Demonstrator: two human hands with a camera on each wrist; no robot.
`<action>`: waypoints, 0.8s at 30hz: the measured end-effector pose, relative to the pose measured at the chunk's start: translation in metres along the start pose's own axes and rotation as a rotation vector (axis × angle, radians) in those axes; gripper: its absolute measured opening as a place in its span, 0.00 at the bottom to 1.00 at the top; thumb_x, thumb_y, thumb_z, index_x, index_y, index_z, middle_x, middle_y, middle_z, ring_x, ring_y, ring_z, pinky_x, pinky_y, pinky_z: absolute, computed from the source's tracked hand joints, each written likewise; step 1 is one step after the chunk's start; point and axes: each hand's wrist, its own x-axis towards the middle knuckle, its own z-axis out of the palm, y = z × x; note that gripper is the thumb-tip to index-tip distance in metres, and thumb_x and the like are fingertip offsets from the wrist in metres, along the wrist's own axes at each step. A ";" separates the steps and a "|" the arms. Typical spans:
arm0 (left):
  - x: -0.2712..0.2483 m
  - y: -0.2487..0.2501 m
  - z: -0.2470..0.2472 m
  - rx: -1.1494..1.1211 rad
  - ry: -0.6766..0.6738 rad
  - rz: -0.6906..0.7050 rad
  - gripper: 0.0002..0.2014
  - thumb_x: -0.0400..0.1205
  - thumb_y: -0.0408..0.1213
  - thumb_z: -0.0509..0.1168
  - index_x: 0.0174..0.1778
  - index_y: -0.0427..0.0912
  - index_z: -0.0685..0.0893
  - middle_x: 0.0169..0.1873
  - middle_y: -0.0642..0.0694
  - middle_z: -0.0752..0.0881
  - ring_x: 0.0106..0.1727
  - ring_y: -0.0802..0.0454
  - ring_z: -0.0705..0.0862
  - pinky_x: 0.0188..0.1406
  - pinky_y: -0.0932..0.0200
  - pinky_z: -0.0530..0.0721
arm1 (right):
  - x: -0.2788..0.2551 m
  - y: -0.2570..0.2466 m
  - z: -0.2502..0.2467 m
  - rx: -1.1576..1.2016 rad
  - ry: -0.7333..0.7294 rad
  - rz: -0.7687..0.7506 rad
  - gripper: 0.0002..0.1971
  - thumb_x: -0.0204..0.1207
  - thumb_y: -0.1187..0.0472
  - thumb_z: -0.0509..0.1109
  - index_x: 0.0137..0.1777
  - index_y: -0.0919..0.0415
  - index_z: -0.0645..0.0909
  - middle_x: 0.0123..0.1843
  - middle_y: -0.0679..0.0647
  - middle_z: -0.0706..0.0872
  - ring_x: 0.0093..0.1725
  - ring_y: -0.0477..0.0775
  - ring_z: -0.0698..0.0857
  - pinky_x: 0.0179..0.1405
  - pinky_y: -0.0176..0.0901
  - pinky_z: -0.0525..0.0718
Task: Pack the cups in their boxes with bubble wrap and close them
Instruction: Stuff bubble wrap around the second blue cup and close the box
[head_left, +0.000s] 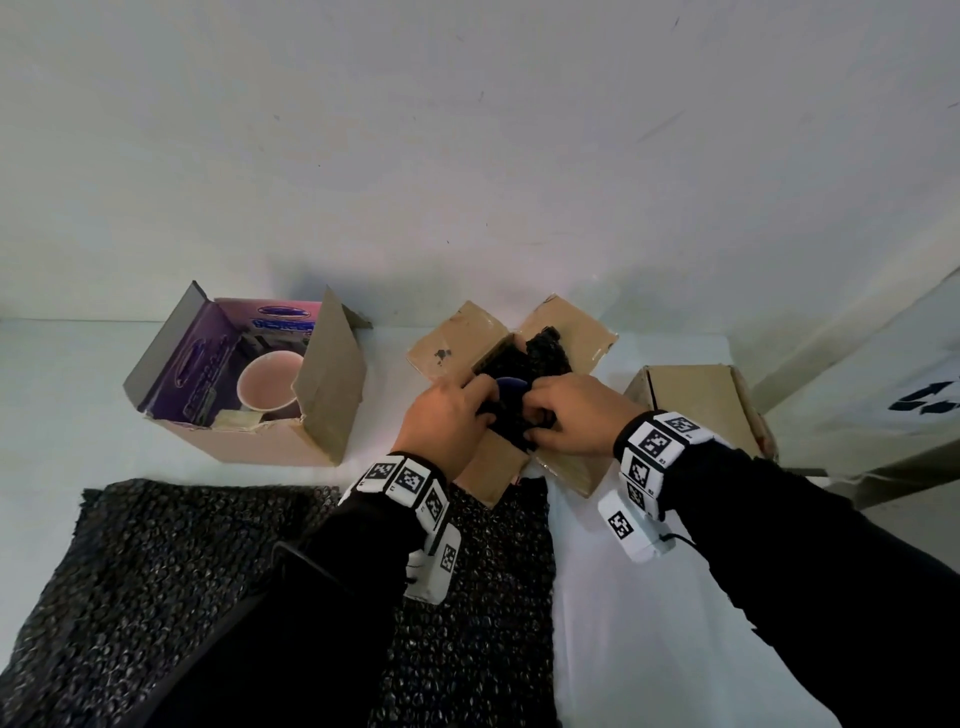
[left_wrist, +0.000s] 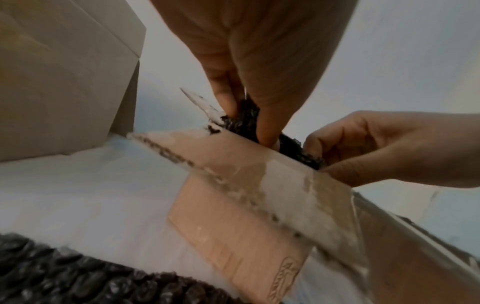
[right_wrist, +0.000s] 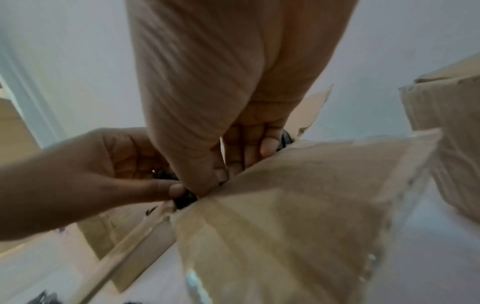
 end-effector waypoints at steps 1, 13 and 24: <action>0.000 0.001 0.001 0.000 -0.023 0.034 0.09 0.77 0.37 0.70 0.53 0.45 0.84 0.48 0.45 0.82 0.44 0.43 0.82 0.40 0.47 0.84 | -0.001 0.000 0.000 -0.002 0.004 -0.021 0.09 0.74 0.51 0.71 0.46 0.54 0.77 0.41 0.47 0.79 0.42 0.55 0.82 0.38 0.47 0.77; -0.007 -0.007 0.012 0.205 -0.110 0.327 0.25 0.82 0.58 0.48 0.49 0.52 0.90 0.43 0.49 0.85 0.47 0.46 0.80 0.50 0.48 0.81 | -0.006 0.001 0.004 -0.081 0.012 0.000 0.20 0.79 0.39 0.58 0.43 0.53 0.84 0.38 0.49 0.84 0.44 0.52 0.81 0.47 0.49 0.76; -0.010 -0.009 0.014 0.256 -0.127 0.380 0.23 0.73 0.63 0.68 0.49 0.46 0.84 0.41 0.49 0.86 0.43 0.47 0.82 0.42 0.53 0.79 | 0.013 0.003 -0.007 -0.403 0.108 0.141 0.09 0.78 0.63 0.64 0.56 0.57 0.80 0.54 0.55 0.83 0.58 0.59 0.74 0.47 0.51 0.76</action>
